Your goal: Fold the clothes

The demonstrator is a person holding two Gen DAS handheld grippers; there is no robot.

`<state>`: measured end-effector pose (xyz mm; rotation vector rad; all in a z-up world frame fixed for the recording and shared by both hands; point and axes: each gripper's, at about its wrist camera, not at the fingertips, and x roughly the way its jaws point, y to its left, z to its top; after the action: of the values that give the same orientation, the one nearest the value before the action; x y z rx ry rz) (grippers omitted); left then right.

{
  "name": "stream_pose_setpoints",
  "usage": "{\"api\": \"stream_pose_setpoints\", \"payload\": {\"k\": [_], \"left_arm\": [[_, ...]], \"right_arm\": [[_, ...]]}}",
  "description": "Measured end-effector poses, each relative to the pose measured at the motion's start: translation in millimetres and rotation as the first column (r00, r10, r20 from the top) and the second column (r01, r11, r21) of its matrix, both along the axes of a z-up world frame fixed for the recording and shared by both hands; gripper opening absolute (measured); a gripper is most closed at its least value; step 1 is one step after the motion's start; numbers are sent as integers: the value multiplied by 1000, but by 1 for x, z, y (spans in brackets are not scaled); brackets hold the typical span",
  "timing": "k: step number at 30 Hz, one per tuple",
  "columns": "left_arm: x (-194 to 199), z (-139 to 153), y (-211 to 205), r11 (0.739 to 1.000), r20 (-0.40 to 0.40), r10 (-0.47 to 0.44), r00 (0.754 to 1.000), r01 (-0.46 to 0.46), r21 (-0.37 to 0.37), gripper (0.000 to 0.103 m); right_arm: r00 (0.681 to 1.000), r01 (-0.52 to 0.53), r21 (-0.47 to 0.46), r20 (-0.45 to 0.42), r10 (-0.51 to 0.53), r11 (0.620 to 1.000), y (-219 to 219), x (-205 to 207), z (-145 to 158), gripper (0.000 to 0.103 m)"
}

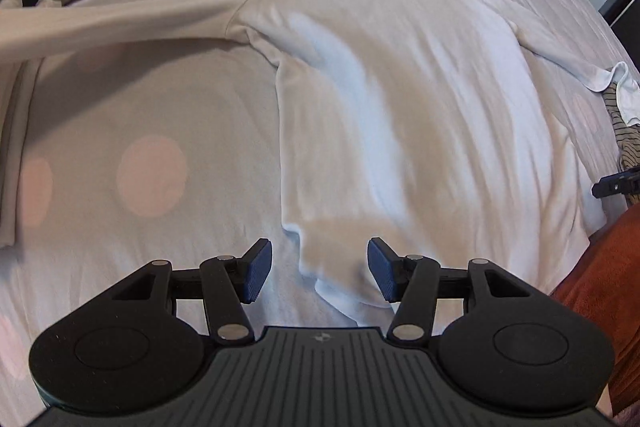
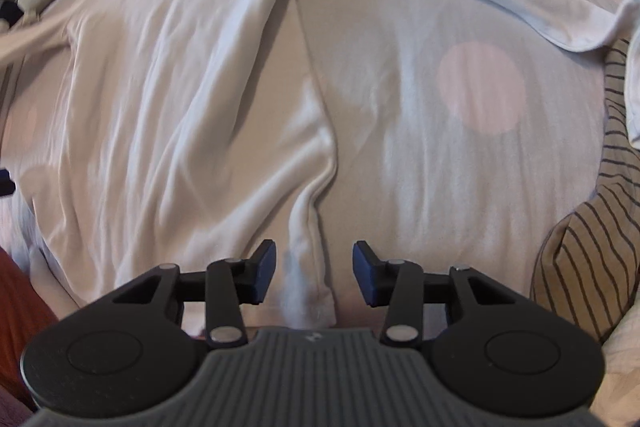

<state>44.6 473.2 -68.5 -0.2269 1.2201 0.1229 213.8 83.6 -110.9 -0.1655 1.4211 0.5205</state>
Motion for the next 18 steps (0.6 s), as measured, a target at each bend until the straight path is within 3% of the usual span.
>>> {"api": "stream_pose_setpoints", "payload": {"k": [2, 5, 10, 18], "left_arm": [[-2, -1, -1, 999, 2, 34, 999, -34, 15, 51], [-4, -4, -9, 997, 12, 71, 997, -72, 40, 53], [-7, -12, -22, 993, 22, 112, 993, -113, 29, 53], [-13, -20, -17, 991, 26, 132, 991, -132, -22, 53]], "right_arm": [[999, -51, -36, -11, 50, 998, 9, -3, -5, 37], [994, -113, -88, -8, 113, 990, 19, -7, -8, 9], [986, -157, -163, 33, 164, 974, 24, -11, 5, 6], [977, -211, -315, -31, 212, 925, 9, -14, 19, 6]]}}
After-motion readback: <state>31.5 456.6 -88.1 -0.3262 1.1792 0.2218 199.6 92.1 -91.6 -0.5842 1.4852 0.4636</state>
